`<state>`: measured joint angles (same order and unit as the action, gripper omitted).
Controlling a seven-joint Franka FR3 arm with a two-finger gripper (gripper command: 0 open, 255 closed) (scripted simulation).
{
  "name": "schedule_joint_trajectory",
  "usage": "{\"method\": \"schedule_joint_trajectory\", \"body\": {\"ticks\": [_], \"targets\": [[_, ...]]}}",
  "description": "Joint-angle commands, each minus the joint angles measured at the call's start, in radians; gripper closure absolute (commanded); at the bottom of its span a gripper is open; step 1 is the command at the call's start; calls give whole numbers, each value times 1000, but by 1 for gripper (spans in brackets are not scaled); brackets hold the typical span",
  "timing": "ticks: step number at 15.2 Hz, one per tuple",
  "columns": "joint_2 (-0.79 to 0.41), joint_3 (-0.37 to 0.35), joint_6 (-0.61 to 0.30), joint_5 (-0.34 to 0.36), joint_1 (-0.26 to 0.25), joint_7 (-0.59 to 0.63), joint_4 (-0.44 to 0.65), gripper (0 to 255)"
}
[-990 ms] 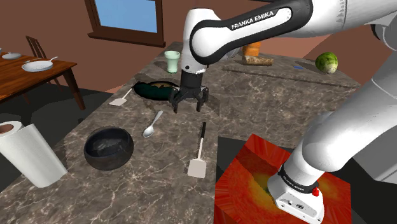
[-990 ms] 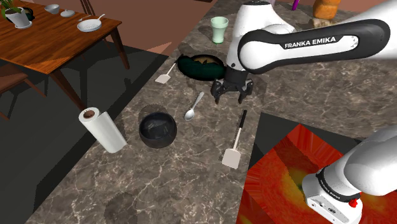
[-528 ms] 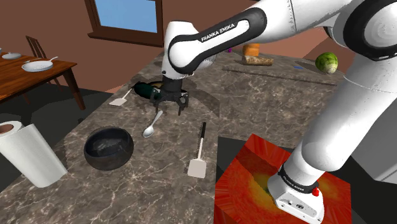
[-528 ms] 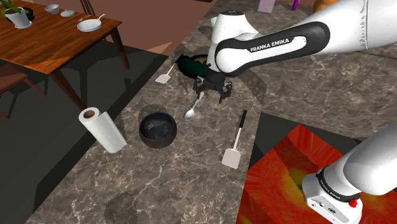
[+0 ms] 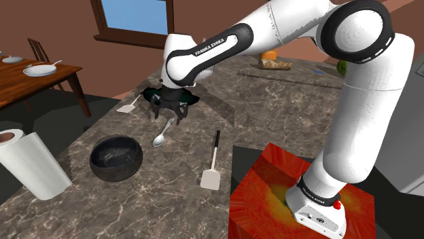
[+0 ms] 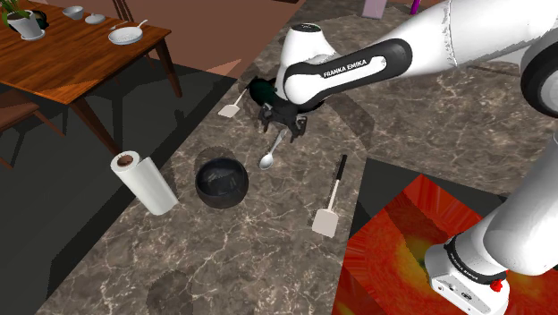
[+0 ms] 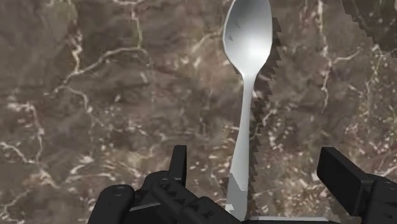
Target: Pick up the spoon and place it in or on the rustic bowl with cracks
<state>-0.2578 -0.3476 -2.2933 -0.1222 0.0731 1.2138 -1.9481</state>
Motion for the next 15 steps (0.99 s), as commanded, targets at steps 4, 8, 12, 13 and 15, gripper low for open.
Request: {"method": "schedule_joint_trajectory", "body": {"ticks": [4,8,12,13,15], "targets": [[-48,3,-56,15,-14,16,-7,0],[-62,4,-73,20,-18,19,-10,0],[-62,4,-73,20,-18,19,-10,0],[-62,4,-73,20,-18,19,-9,0],[-62,4,-73,20,-18,19,-9,255]]}}
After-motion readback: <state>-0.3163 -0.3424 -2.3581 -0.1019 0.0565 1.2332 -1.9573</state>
